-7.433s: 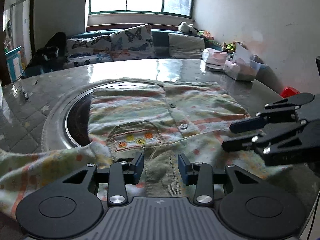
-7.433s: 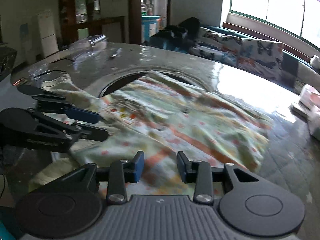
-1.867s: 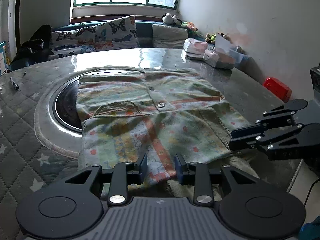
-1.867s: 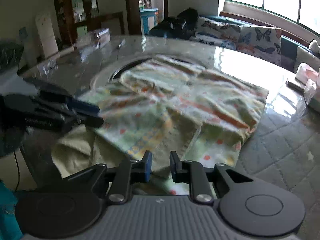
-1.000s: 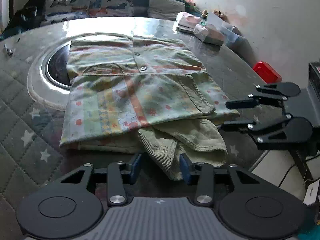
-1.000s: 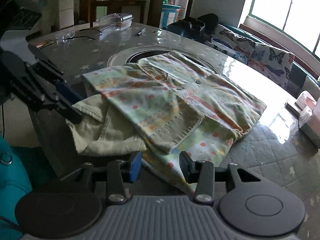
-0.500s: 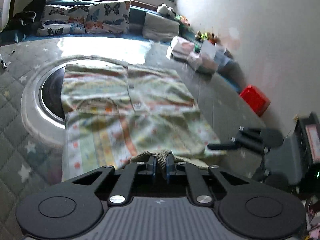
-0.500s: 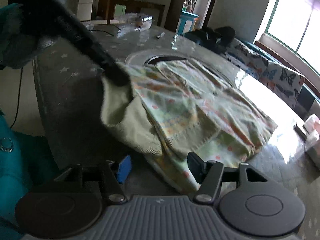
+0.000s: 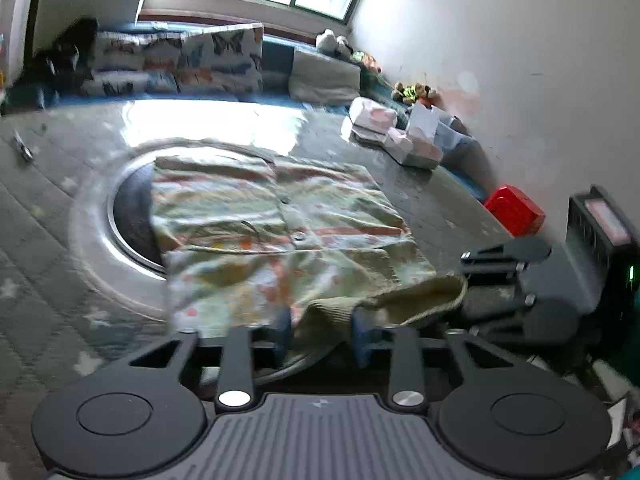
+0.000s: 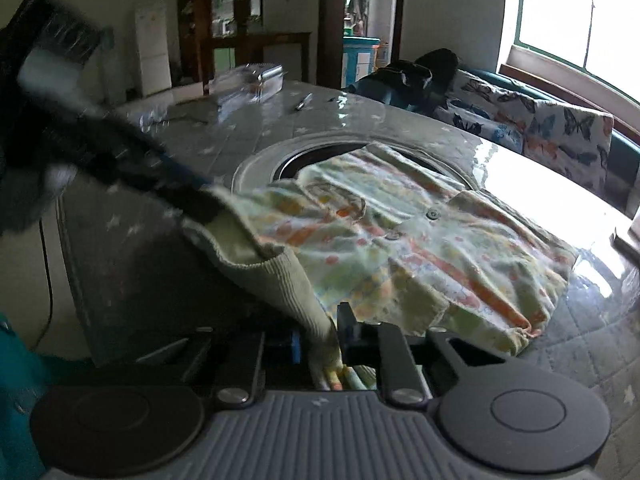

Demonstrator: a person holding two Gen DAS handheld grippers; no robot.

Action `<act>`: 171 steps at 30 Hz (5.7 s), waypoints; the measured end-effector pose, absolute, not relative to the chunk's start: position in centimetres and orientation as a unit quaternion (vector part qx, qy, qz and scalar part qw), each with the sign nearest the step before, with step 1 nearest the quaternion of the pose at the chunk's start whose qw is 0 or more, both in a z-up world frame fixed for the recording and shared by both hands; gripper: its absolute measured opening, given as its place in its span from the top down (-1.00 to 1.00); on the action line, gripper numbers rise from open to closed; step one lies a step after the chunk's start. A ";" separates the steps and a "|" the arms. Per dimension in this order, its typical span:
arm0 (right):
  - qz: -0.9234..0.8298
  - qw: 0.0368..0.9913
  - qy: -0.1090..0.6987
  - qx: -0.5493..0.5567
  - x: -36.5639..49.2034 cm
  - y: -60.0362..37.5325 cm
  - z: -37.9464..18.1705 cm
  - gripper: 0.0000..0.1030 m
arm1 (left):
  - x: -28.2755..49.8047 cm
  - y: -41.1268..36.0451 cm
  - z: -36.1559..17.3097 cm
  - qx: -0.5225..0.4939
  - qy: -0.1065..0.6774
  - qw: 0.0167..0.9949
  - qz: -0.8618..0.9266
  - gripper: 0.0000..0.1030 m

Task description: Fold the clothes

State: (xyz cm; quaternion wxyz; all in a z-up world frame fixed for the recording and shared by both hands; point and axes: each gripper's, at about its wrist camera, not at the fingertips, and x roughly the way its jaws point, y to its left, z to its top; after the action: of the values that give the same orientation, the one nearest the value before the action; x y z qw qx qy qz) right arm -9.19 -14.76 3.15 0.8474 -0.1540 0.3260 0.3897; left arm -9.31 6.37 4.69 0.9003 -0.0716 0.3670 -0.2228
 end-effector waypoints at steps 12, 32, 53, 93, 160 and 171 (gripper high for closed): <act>0.371 0.865 0.319 -0.108 -7.1 -15.4 5.2 0.80 | -11.0 4.9 2.1 0.097 0.321 0.925 -0.180 0.00; 0.372 0.875 0.294 -0.096 -9.4 -17.6 6.4 0.86 | -13.3 4.2 2.0 0.198 0.225 0.934 -0.195 0.86; 0.406 0.855 0.303 -0.112 -10.2 -18.0 10.9 0.87 | -13.7 6.3 6.8 0.086 0.258 0.936 -0.225 0.86; 0.220 0.892 0.388 -0.071 1.0 -20.4 1.8 0.48 | 5.9 10.2 0.7 -0.010 0.430 0.898 -0.091 0.66; 0.277 0.883 0.370 -0.084 -6.5 -19.1 1.2 0.38 | -2.5 -1.0 0.6 -0.041 0.385 0.883 -0.266 0.67; 0.281 0.884 0.368 -0.074 -6.7 -19.3 1.6 0.38 | -4.0 1.0 0.0 -0.064 0.374 0.891 -0.250 0.66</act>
State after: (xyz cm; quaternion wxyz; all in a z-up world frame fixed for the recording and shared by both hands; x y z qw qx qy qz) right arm -6.74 -19.33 1.64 0.8835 -0.0735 0.3677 0.2807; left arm -4.00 1.00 0.05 0.8907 -0.0645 0.3742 -0.2500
